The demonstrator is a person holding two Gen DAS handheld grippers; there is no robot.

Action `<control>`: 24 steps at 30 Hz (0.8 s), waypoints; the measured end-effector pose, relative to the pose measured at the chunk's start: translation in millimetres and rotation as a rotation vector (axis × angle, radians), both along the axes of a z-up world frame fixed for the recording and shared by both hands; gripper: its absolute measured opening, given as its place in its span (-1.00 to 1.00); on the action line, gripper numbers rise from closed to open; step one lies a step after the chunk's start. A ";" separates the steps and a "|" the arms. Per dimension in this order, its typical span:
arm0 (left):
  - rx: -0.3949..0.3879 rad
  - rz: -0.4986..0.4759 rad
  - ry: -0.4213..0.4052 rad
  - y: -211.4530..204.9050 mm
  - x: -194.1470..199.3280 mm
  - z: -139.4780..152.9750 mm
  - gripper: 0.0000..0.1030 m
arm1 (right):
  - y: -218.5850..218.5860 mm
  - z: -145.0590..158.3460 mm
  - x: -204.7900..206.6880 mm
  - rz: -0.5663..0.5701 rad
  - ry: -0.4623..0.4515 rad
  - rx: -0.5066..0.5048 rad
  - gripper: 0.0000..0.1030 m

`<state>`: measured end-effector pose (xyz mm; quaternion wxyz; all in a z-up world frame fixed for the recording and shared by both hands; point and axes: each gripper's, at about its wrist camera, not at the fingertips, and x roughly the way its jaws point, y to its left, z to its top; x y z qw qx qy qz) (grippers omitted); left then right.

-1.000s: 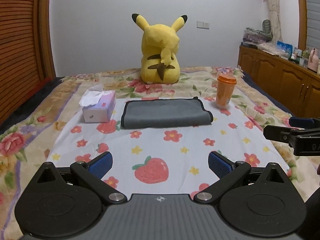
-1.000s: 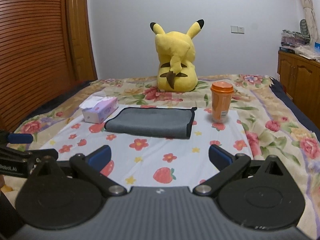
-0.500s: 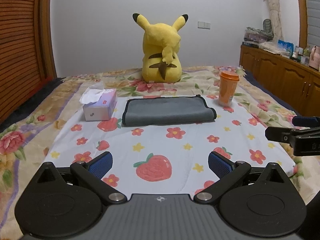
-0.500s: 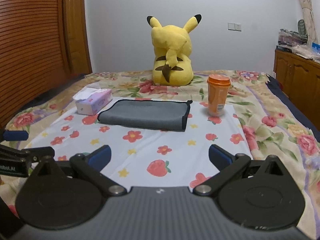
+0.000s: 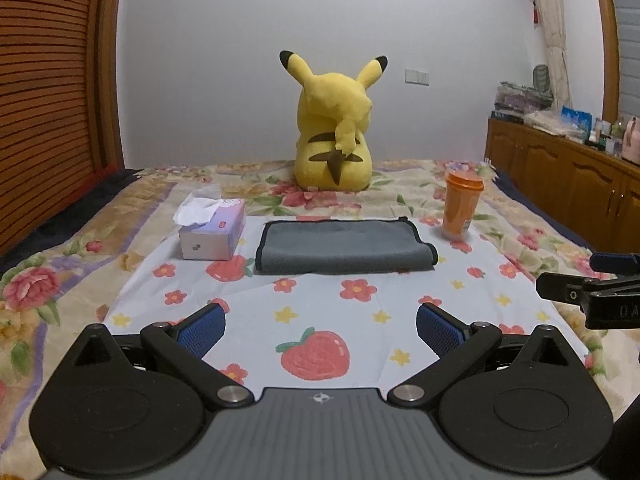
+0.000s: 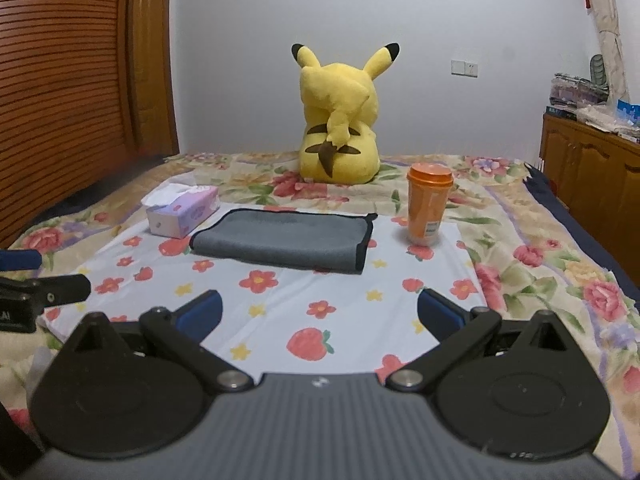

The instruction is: Fold towel

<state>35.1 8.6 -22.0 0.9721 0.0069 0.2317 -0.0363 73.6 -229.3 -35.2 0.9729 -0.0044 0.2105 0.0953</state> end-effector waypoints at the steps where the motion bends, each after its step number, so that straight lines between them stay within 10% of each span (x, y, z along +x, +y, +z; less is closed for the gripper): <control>1: -0.002 0.001 -0.009 0.5 -1.1 1.0 1.00 | -0.2 0.2 -0.7 -0.002 -0.004 0.001 1.00; 24: 0.025 -0.006 -0.117 -2.8 -13.6 9.3 1.00 | -6.9 4.6 -8.4 -0.029 -0.074 0.032 1.00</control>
